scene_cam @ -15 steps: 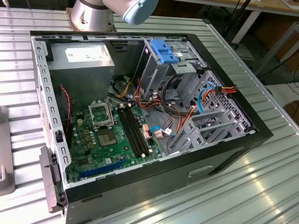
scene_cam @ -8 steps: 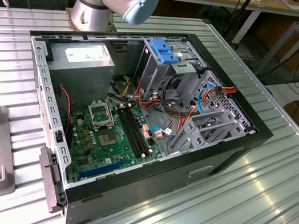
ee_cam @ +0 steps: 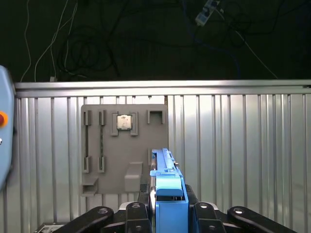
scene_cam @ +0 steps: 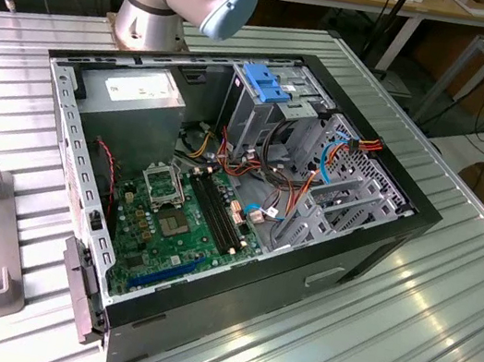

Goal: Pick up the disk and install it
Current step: 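Pick up the disk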

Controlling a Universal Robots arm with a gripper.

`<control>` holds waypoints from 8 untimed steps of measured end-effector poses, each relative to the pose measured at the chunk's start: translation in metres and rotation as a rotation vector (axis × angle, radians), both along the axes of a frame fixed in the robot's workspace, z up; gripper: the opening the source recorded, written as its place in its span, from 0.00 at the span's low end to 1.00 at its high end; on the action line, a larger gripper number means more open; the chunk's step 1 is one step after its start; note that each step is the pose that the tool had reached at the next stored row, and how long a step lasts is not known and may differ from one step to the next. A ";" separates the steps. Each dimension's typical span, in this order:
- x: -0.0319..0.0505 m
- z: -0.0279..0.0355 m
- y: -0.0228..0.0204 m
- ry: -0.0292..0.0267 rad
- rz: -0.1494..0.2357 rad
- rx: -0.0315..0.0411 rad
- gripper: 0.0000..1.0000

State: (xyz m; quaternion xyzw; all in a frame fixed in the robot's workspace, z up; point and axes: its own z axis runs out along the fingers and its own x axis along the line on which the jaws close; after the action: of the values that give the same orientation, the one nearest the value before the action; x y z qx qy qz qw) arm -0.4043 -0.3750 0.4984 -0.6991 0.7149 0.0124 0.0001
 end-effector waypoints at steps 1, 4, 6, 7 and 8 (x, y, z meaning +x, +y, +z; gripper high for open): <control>0.0019 0.0000 0.0000 0.0000 0.000 0.0000 0.37; 0.0087 0.0000 0.0000 0.0000 0.000 0.0000 0.37; 0.0125 0.0000 0.0000 -0.0001 0.000 0.0000 0.37; 0.0153 0.0000 0.0000 -0.0001 0.000 0.0000 0.37; 0.0173 0.0000 0.0000 0.0000 0.000 0.0000 0.37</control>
State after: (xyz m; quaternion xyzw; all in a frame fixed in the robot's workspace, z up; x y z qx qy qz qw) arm -0.3870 -0.3750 0.4983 -0.6991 0.7149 0.0124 0.0001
